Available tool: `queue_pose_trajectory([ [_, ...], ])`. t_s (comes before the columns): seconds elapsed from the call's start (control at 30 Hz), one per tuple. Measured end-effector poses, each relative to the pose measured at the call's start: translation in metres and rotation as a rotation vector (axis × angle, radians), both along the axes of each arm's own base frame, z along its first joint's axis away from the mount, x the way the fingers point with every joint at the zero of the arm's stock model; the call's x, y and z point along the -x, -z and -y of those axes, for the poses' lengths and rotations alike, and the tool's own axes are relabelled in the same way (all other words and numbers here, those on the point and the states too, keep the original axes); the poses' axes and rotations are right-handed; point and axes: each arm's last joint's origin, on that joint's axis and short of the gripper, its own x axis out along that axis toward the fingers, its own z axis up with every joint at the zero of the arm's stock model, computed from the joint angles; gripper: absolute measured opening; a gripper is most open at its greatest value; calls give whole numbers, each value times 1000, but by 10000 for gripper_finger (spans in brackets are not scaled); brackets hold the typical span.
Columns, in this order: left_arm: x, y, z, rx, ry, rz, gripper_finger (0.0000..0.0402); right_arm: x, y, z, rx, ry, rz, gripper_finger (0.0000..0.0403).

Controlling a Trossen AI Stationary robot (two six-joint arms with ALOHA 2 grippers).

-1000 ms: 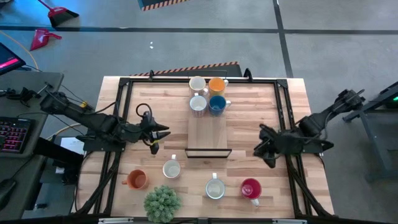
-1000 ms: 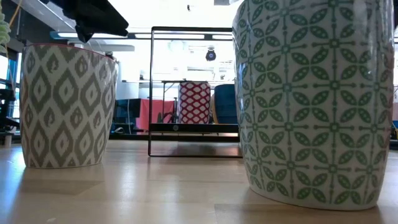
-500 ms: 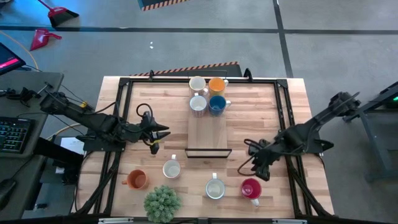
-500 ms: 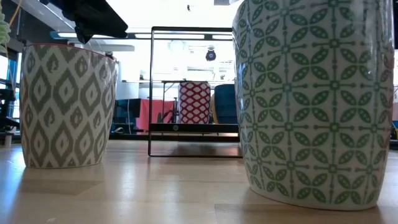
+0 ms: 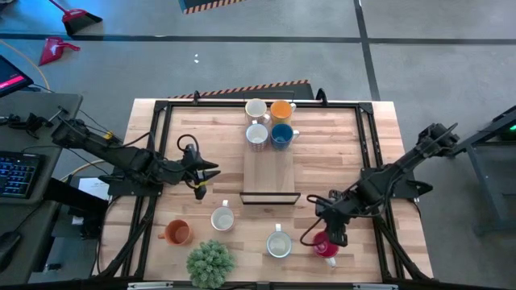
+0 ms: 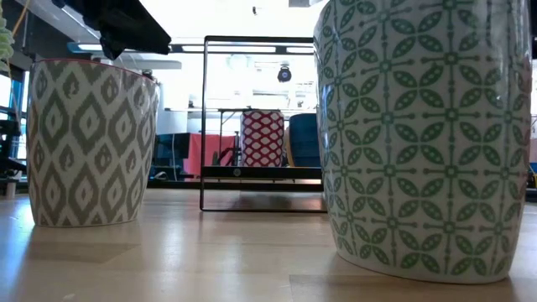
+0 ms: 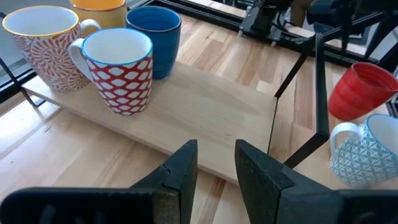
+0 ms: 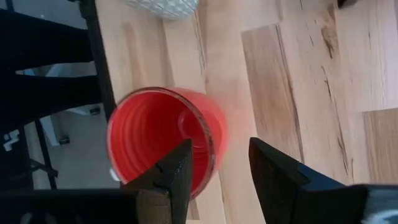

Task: Place coffee mugs
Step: Put the red cup on the shelf

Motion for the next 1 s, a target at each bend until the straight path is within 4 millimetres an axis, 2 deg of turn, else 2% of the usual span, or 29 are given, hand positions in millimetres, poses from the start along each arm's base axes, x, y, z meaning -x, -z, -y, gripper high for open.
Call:
queue_pose_trajectory([
  [0.47, 1, 1, 0, -14, -1, -17, 100, 2, -2, -9, 6, 8, 16, 136],
  [1.0, 1, 1, -1, -19, -2, -18, 100, -17, 46, -25, 80, -67, -143, 136],
])
